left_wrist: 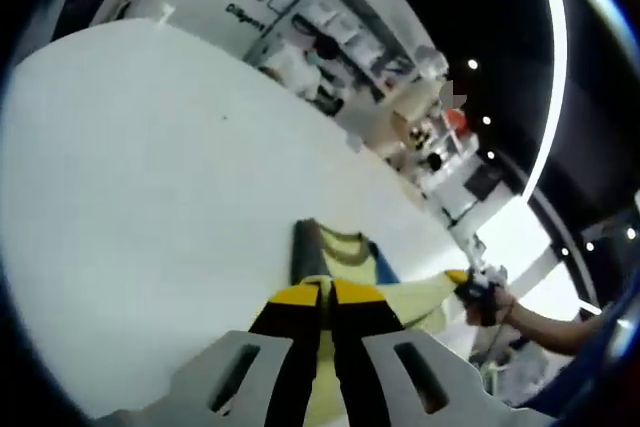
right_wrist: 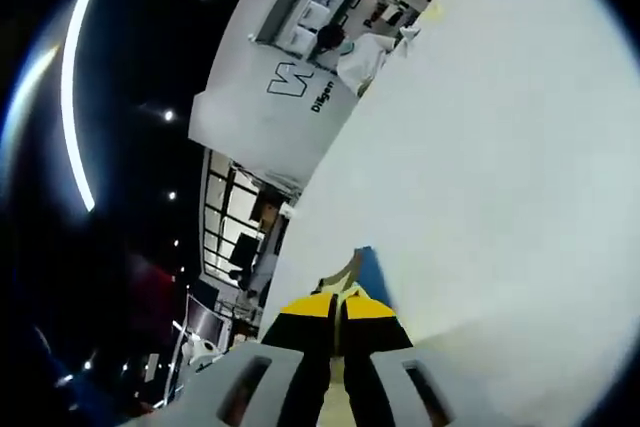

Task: Fold the garment on the visible template until the final outline fits inside the template.

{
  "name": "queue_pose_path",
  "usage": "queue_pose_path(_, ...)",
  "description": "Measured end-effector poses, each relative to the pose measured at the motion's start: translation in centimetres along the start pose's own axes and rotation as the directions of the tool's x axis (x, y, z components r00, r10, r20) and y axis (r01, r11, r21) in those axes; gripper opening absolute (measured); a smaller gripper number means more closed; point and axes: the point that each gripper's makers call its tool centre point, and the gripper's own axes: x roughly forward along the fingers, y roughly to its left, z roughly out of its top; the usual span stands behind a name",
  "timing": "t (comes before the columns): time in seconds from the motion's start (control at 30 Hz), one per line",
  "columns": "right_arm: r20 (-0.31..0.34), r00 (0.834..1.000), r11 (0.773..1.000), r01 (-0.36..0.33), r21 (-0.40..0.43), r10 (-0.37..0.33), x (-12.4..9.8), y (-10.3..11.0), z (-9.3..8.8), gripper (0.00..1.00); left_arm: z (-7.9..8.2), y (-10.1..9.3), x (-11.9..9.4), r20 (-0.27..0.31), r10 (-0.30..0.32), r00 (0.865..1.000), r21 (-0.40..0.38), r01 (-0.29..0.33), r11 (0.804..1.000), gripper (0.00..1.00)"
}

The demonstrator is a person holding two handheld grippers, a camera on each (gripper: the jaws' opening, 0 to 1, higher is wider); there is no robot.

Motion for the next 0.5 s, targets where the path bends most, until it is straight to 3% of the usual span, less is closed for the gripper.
queue_pose_path(0.2,-0.02,1.0,0.999,0.001,-0.034,-0.002,1.9,0.2,1.9,0.0,1.3,0.3,1.3,0.001,-0.003,1.0,0.001,0.003,1.0,0.0)
queue_pose_path(0.5,-0.027,1.0,1.0,0.007,-0.03,-0.007,3.9,-0.2,3.3,0.0,2.9,1.2,3.1,0.014,0.002,1.0,-0.015,-0.002,1.0,0.0)
